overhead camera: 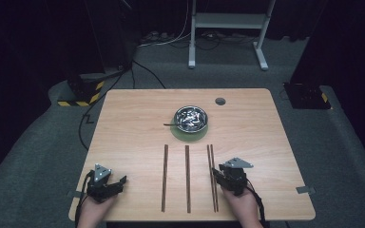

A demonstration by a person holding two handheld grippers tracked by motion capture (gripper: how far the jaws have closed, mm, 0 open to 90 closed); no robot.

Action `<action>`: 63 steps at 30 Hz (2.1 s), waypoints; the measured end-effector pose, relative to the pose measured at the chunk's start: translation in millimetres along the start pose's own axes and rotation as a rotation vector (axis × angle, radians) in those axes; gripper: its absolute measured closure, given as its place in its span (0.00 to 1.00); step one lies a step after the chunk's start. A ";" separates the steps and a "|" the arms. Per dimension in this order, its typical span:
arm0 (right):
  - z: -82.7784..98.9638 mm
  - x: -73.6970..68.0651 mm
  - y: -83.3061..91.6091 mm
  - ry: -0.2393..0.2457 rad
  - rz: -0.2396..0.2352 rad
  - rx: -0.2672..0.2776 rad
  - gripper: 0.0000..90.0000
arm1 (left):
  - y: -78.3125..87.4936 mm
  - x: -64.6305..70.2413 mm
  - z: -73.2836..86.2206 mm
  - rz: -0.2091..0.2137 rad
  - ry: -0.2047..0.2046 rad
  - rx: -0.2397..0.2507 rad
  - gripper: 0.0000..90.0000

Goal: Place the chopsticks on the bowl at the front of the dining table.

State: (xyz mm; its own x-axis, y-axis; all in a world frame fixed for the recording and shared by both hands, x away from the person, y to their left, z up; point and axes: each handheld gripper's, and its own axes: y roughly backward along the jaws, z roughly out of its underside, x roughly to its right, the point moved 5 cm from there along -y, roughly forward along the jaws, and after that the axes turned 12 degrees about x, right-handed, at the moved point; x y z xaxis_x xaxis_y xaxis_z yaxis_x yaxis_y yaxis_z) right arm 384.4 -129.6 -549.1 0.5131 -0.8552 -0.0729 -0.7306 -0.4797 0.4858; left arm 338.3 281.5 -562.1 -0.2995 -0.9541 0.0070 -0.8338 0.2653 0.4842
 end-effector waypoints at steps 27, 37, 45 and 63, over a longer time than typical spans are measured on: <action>2.1 16.1 -0.9 0.022 0.069 -0.065 0.80 | 0.0 0.0 0.0 0.000 0.000 0.000 0.33; -2.8 13.9 -5.1 0.020 0.055 -0.108 0.75 | 0.3 -1.0 0.0 0.008 -0.013 -0.009 0.33; -4.1 12.7 -5.5 0.067 0.072 -0.134 0.81 | -0.5 0.6 -0.2 0.013 -0.006 0.002 0.33; -6.3 11.8 -4.7 0.071 0.087 -0.153 0.93 | -0.6 0.6 -0.3 0.012 -0.005 0.003 0.33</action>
State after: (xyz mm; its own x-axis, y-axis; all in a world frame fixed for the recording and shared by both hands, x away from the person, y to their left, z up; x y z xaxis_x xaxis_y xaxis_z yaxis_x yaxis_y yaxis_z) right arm 396.7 -136.2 -546.8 0.4855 -0.8735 0.0342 -0.6991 -0.3645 0.6151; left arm 338.8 280.8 -562.2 -0.3118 -0.9501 0.0086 -0.8314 0.2772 0.4815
